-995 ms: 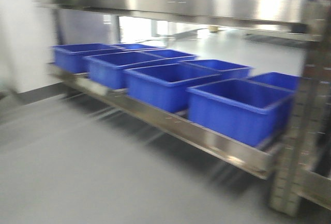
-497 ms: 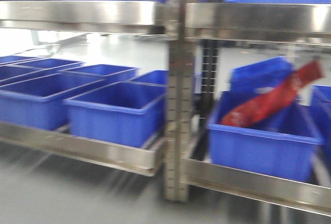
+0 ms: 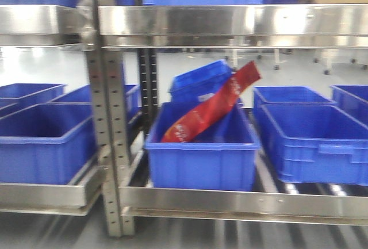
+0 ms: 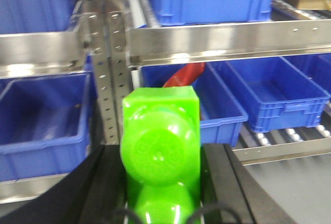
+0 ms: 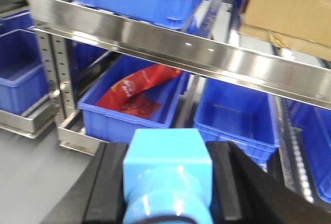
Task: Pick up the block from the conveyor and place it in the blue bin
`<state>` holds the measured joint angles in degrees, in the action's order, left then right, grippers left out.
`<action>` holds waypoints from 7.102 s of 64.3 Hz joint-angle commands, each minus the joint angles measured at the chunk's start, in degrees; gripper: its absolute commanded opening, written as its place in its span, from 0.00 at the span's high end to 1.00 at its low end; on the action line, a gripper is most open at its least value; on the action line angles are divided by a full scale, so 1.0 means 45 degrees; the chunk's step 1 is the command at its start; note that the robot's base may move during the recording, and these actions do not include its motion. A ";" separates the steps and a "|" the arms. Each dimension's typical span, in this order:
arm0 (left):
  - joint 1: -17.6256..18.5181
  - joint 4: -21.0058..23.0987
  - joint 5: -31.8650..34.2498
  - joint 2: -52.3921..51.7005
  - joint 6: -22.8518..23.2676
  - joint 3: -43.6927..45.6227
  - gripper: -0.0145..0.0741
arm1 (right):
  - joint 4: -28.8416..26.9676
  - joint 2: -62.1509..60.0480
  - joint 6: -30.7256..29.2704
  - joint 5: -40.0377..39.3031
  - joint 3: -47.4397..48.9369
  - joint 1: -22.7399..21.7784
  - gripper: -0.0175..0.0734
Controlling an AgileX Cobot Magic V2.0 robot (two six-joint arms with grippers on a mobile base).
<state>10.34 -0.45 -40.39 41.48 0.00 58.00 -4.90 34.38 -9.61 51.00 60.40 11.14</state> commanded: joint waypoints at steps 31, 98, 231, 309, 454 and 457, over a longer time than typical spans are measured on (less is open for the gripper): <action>0.0088 0.0024 0.0268 -0.0057 0.0071 0.0063 0.96 | 0.0080 -0.0042 -0.0036 -0.0283 0.0114 0.0044 0.98; 0.0088 0.0024 0.0268 -0.0057 0.0071 0.0063 0.96 | 0.0080 -0.0042 -0.0036 -0.0309 0.0114 0.0044 0.98; 0.0210 0.0099 0.0731 0.0433 -0.0296 0.0844 0.96 | -0.0615 0.0371 -0.0036 -0.1019 0.0508 0.0408 0.98; 0.4746 0.0024 0.0737 1.0276 -0.0646 0.7342 0.37 | -0.0947 1.0757 -0.0036 -0.1625 0.6449 0.3926 0.30; 0.4746 0.0693 0.7852 -0.3564 -0.0191 -0.8146 0.96 | -0.0973 -0.3664 -0.0036 -0.6651 -0.8097 0.3926 0.99; 0.4746 0.0693 0.7852 -0.3564 -0.0191 -0.8146 0.96 | -0.0973 -0.3664 -0.0036 -0.6651 -0.8097 0.3926 0.99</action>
<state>31.30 2.30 -6.51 25.86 -1.31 21.42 -9.41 18.08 -9.65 22.78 24.12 28.73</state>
